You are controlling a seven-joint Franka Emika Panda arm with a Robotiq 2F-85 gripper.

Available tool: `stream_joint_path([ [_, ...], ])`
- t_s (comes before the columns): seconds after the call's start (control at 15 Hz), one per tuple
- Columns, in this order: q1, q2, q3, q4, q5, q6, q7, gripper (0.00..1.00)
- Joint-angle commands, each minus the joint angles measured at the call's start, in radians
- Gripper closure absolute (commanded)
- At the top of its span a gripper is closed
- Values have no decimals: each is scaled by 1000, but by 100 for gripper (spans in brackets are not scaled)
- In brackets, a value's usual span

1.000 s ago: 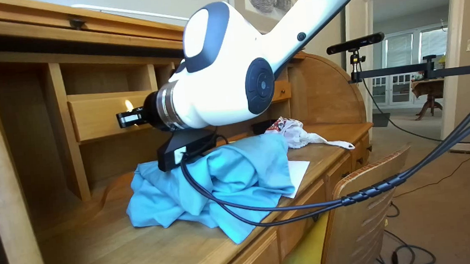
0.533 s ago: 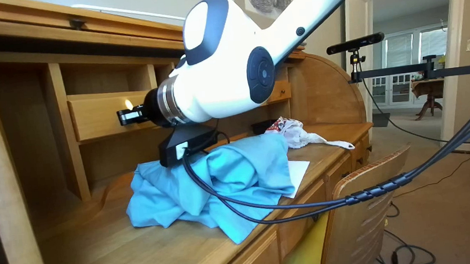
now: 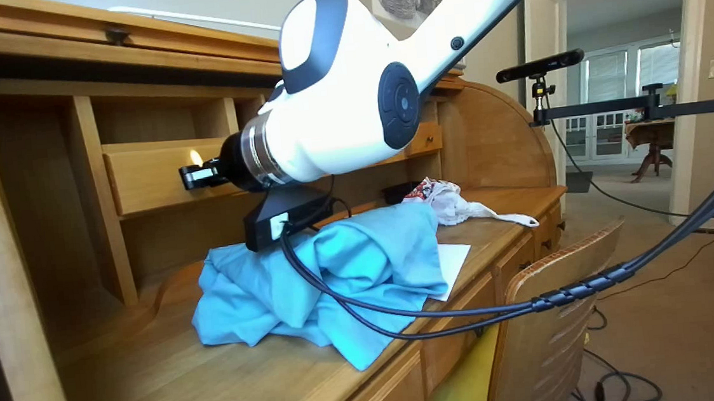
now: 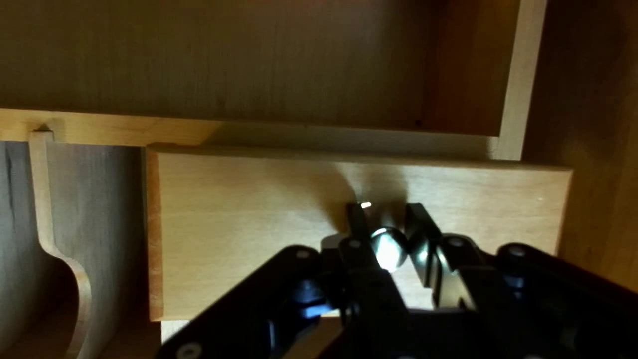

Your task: Pull open the drawer

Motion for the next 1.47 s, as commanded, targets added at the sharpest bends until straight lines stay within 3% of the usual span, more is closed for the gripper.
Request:
stream_joint_path([
  [0.0, 44, -30, 4, -26, -56, 10, 55, 94],
  [1.0, 30, -40, -7, -44, -61, 40, 45, 94],
  [1.4, 16, -63, -5, -49, -40, 133, 20, 94],
])
